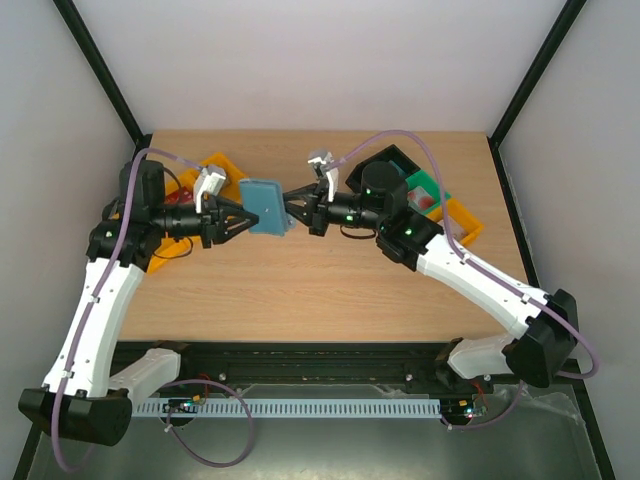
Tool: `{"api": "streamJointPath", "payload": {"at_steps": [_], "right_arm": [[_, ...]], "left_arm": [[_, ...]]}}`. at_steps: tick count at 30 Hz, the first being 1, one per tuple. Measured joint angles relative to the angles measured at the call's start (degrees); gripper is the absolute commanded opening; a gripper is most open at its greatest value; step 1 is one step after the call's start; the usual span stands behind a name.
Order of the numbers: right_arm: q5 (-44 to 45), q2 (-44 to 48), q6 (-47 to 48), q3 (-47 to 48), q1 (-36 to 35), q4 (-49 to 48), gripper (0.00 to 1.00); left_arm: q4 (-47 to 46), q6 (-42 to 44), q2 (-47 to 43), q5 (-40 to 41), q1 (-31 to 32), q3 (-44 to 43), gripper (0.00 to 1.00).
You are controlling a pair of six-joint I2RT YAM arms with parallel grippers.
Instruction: Take the credit cards out of the card holder
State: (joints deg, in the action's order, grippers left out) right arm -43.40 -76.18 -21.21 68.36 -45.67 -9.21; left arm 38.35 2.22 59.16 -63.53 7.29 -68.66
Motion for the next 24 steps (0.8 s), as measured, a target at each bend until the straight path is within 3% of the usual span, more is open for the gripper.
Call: {"api": "streamJointPath", "payload": {"at_steps": [7, 13, 20, 24], "right_arm": [[1.0, 1.0, -4.3, -0.3, -2.1, 0.2, 0.02], [-1.0, 0.7, -9.1, -0.3, -2.8, -2.5, 0.02], [0.2, 0.5, -7.9, 0.2, -2.8, -1.4, 0.02], [2.1, -0.1, -5.2, 2.6, -2.8, 1.7, 0.02]], "left_arm": [[-3.1, -2.3, 1.1, 5.1, -0.9, 1.7, 0.56], [-6.1, -4.9, 1.2, 3.7, -0.9, 3.4, 0.77], [-6.4, -5.1, 1.1, 2.0, -1.0, 3.5, 0.78], [-6.4, -5.5, 1.1, -0.3, -1.5, 3.5, 0.86]]}}
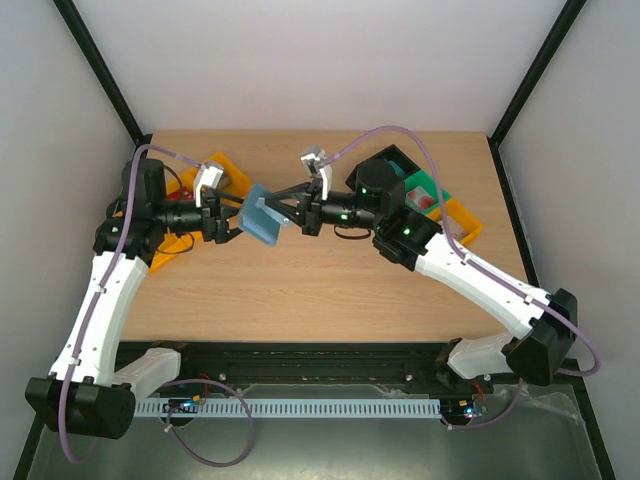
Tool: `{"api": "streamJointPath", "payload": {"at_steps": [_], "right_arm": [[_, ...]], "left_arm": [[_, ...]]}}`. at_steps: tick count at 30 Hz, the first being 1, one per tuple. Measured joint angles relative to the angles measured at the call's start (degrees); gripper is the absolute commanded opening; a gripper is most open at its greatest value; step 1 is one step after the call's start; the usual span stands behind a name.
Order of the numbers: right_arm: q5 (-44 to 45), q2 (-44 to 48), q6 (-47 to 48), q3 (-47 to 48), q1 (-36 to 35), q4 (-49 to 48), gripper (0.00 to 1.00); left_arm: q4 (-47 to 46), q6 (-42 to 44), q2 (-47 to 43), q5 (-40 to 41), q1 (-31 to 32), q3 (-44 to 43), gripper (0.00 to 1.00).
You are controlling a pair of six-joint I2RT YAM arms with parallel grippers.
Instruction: Take the credit cards out of the card holder
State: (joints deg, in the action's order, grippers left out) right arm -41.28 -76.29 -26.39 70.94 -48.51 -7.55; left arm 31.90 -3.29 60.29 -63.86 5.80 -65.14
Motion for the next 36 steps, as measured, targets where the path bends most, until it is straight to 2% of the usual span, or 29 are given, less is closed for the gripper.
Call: {"api": "streamJointPath", "payload": {"at_steps": [7, 12, 14, 17, 20, 22, 24, 25, 26, 29, 32, 34, 36], "right_arm": [[2.5, -3.7, 4.0, 5.0, 0.0, 3.2, 0.02], [2.3, -6.0, 4.3, 5.1, 0.0, 3.9, 0.02], [2.2, -6.3, 4.2, 5.1, 0.1, 3.9, 0.02], [0.6, -6.9, 3.4, 5.1, 0.0, 3.8, 0.02], [-0.8, -7.8, 2.8, 5.1, 0.1, 3.5, 0.02], [-0.9, -8.0, 2.8, 4.9, 0.3, 3.6, 0.02], [-1.9, -8.0, 2.7, 4.5, 0.9, 3.4, 0.02], [-1.9, -7.9, 2.8, 4.5, 1.1, 3.5, 0.02], [-2.2, -7.7, 2.9, 4.2, 1.6, 3.4, 0.06], [-3.1, -6.4, 4.5, 3.2, 2.7, 4.9, 0.32], [-2.9, -3.4, 7.3, 1.7, 5.4, 9.5, 0.55], [-2.4, -0.5, 9.8, 1.5, 7.6, 13.3, 0.65], [-2.9, 2.6, 13.4, 1.6, 8.5, 16.5, 0.70]], "left_arm": [[-3.6, -5.1, 0.0, -7.2, -0.1, 0.2, 0.96], [-7.5, -10.3, 0.0, -8.2, -0.1, 1.2, 0.96], [-8.6, -11.6, 0.1, -8.0, -0.1, 1.9, 0.92], [-10.6, -13.6, 0.2, -8.1, 0.0, 3.1, 0.70], [-11.8, -14.7, 0.2, -8.1, 0.1, 3.4, 0.39], [-11.9, -14.0, 0.2, -8.6, 0.0, 3.5, 0.21], [-11.6, -13.2, -0.2, -9.0, 0.0, 3.4, 0.10], [-10.9, -12.5, -0.2, -10.0, -0.2, 3.4, 0.08], [-10.6, -11.5, -0.5, -10.8, -0.2, 3.2, 0.06], [-7.8, -7.6, -1.0, -10.5, 0.3, 3.0, 0.02], [-2.1, -0.8, -1.2, -7.3, 0.3, 1.6, 0.02], [2.5, 5.2, -1.2, -3.4, 0.8, 0.2, 0.02], [7.6, 11.6, -0.9, 0.1, 1.5, -1.6, 0.02]]}}
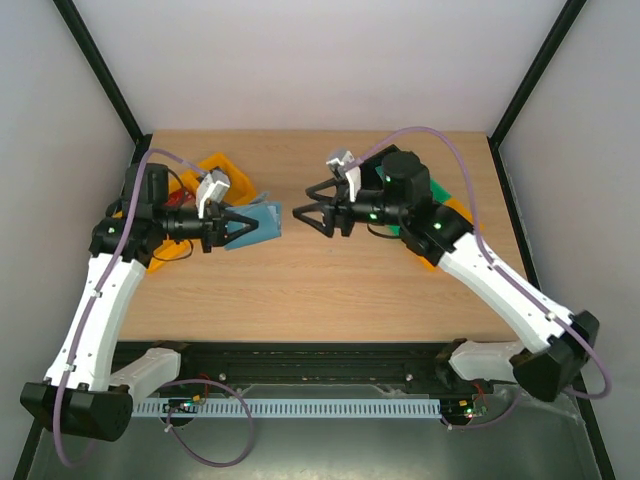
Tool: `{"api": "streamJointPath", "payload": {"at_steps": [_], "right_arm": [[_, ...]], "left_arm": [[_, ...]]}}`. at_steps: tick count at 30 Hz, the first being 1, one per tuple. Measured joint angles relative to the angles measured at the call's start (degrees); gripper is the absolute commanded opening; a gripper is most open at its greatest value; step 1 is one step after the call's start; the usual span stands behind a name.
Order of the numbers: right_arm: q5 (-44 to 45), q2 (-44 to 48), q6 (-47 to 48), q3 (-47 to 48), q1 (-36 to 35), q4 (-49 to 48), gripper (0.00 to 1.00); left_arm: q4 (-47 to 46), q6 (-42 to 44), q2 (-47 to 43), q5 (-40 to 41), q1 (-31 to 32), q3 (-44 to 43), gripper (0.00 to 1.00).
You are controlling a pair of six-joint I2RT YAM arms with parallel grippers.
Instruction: Take the credit cards out of the card holder
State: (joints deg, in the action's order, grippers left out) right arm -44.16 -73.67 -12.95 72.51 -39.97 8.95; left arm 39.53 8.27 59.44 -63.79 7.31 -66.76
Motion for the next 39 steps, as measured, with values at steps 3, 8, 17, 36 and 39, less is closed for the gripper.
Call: {"api": "streamJointPath", "payload": {"at_steps": [3, 8, 17, 36, 39], "right_arm": [[-3.2, 3.5, 5.2, 0.6, -0.3, 4.7, 0.68], [-7.8, 3.8, 8.3, 0.6, -1.1, 6.6, 0.68], [-11.5, 0.9, 8.2, -0.2, -6.2, 2.9, 0.62], [-6.8, -2.2, 12.4, 1.5, -8.3, 5.0, 0.36], [-4.8, -2.2, 13.5, 2.3, -8.6, 6.8, 0.38]], "left_arm": [[7.1, 9.2, 0.7, 1.4, 0.8, -3.4, 0.02], [19.6, 24.8, 1.1, -1.3, 1.8, -9.3, 0.02], [25.2, 30.0, 1.4, -3.8, 1.9, -10.2, 0.02], [26.9, 33.1, 1.6, -3.1, 2.4, -10.2, 0.02], [27.0, 33.9, 1.8, -2.7, 2.4, -10.2, 0.02]]}}
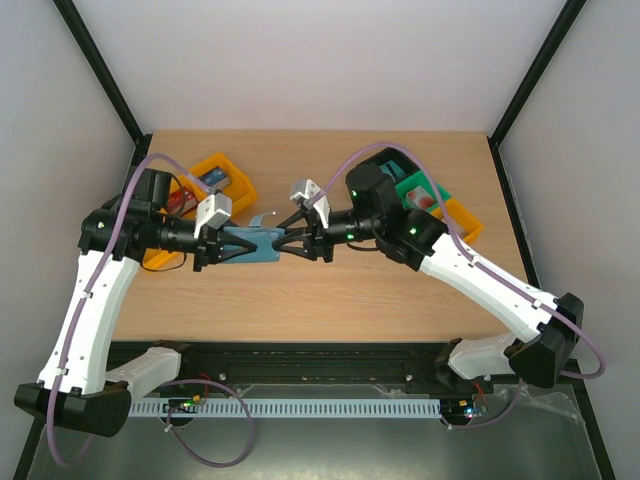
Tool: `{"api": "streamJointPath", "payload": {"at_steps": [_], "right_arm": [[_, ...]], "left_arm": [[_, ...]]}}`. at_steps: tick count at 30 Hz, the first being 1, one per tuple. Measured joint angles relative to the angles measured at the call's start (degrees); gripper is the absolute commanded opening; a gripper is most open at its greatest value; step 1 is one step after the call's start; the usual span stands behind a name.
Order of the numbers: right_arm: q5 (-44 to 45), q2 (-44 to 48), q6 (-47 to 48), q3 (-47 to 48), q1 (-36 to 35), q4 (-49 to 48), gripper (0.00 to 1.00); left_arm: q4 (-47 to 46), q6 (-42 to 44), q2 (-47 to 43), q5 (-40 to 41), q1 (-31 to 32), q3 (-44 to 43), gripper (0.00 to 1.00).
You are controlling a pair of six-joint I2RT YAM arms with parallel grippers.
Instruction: Take the credit cards out of the card holder
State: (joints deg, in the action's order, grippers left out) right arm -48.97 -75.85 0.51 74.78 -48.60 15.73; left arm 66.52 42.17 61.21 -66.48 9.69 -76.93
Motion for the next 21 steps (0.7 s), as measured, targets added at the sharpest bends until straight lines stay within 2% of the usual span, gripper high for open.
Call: {"api": "streamJointPath", "payload": {"at_steps": [10, 16, 18, 21], "right_arm": [[2.8, 0.1, 2.5, 0.6, 0.1, 2.9, 0.43], [1.5, -0.3, 1.6, 0.6, 0.0, 2.6, 0.47], [0.5, -0.8, 0.9, 0.6, -0.2, 1.8, 0.41], [-1.6, -1.2, -0.4, 0.5, -0.4, 0.2, 0.17]], "left_arm": [[1.7, 2.2, 0.1, 0.3, 0.2, 0.0, 0.02], [2.3, 2.5, 0.3, 0.3, 0.3, 0.0, 0.02], [2.3, 2.4, 0.3, 0.3, 0.3, 0.0, 0.02], [2.2, 2.1, 0.3, 0.4, 0.3, 0.0, 0.02]]}}
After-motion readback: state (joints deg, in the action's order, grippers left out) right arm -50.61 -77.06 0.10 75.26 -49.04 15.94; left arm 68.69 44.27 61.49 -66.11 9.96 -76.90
